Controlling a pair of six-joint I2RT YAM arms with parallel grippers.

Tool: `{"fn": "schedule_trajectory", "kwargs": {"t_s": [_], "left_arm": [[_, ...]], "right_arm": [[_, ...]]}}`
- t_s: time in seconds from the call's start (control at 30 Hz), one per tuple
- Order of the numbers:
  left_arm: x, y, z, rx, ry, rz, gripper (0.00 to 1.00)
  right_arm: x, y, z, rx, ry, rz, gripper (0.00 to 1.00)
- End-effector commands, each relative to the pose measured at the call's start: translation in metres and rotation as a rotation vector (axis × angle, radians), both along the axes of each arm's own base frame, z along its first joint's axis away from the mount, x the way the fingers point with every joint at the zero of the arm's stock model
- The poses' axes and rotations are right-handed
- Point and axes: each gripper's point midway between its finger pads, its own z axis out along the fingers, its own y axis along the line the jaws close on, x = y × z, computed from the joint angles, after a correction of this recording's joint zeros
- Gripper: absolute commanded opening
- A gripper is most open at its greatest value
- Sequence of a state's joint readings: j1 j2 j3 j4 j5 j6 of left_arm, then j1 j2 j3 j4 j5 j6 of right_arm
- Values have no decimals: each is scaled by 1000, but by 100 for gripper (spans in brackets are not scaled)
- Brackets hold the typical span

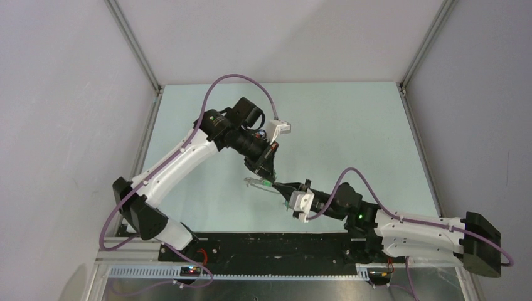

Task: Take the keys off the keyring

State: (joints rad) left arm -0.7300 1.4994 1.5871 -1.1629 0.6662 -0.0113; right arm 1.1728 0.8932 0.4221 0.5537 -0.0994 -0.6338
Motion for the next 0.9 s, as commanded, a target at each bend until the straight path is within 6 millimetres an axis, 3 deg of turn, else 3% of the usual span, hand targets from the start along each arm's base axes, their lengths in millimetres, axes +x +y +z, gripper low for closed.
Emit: {"fn": "schedule_trajectory", "kwargs": {"t_s": [0.0, 0.07, 0.13, 0.23, 0.33, 0.57, 0.7, 0.8, 0.87], "left_arm": [[33, -14, 15, -75, -73, 35, 0], [41, -13, 13, -64, -90, 46, 0], [50, -11, 11, -46, -141, 45, 0], [65, -5, 10, -4, -250, 42, 0], [74, 0, 12, 17, -324, 31, 0], [75, 3, 10, 36, -401, -27, 0], [78, 5, 10, 54, -446, -44, 0], [80, 6, 12, 63, -463, -36, 0], [79, 6, 12, 62, -463, -39, 0]], "right_arm": [[-11, 5, 12, -43, -222, -22, 0], [-3, 4, 13, -47, -239, -76, 5], [3, 2, 14, -14, -171, -103, 28], [7, -4, 17, 44, -52, -70, 42], [14, -16, 23, 122, 109, -41, 44], [34, -35, 33, 252, 368, 10, 48], [47, -42, 40, 332, 494, 34, 56], [55, -41, 32, 349, 599, 56, 68], [56, -38, 29, 350, 629, 69, 70]]}}
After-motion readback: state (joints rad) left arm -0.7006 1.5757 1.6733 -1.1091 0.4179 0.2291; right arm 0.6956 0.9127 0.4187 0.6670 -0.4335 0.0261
